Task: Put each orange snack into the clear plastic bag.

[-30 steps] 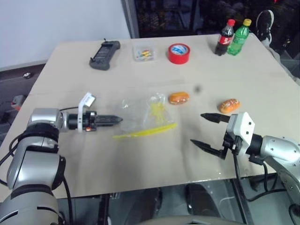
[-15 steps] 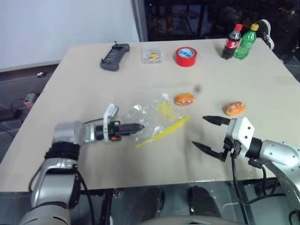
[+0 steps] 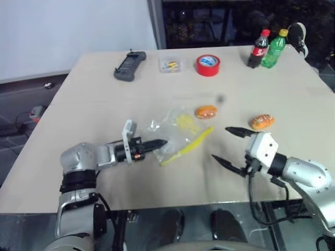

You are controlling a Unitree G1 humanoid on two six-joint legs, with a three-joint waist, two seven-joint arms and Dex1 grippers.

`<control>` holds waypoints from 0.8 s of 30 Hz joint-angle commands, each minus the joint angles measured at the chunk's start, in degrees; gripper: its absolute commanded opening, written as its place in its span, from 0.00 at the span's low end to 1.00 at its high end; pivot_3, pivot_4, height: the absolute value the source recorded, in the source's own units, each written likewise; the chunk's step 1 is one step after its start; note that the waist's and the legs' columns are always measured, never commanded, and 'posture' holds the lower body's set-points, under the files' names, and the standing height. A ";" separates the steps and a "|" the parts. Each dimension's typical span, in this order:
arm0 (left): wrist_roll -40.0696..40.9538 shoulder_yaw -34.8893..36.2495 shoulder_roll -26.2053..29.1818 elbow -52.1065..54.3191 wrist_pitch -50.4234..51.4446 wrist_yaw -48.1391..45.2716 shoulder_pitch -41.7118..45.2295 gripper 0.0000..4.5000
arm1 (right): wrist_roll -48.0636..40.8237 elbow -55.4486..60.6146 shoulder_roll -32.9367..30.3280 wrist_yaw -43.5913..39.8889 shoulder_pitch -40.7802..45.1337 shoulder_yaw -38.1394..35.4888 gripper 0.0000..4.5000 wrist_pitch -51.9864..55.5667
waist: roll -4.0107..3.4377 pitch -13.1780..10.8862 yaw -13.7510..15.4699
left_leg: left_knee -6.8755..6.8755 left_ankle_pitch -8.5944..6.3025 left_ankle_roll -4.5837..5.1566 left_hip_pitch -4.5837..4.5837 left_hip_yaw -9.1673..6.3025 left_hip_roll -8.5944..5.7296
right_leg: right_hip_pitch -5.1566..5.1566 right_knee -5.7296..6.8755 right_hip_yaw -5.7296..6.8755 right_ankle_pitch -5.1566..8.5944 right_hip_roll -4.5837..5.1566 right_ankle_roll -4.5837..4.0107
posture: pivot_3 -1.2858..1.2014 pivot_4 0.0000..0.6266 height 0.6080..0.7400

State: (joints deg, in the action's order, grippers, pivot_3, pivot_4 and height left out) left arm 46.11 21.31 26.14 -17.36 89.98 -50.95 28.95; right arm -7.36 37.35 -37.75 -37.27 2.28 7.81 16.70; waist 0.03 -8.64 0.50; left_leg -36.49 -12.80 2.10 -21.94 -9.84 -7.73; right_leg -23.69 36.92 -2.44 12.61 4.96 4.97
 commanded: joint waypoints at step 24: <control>50.96 -1.10 9.84 2.15 0.22 32.32 -0.30 0.00 | 21.54 -36.67 19.32 11.31 18.92 12.24 0.39 -21.81 | 0.54 -0.30 -1.29 | 0.11 0.12 -0.28 0.00 -0.01 0.06 | -0.13 0.03 -0.10 -0.17 -0.12 -0.32 | 0.52 0.24 1.00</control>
State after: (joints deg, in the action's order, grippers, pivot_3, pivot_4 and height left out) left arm 93.94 20.08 35.06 -16.16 91.33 -19.62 28.70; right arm 15.64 -0.52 -18.62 -25.95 19.72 22.41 -5.01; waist 0.57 -8.94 -0.79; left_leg -36.38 -12.68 1.81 -21.94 -9.84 -7.67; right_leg -23.82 36.95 -2.54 12.44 4.85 4.65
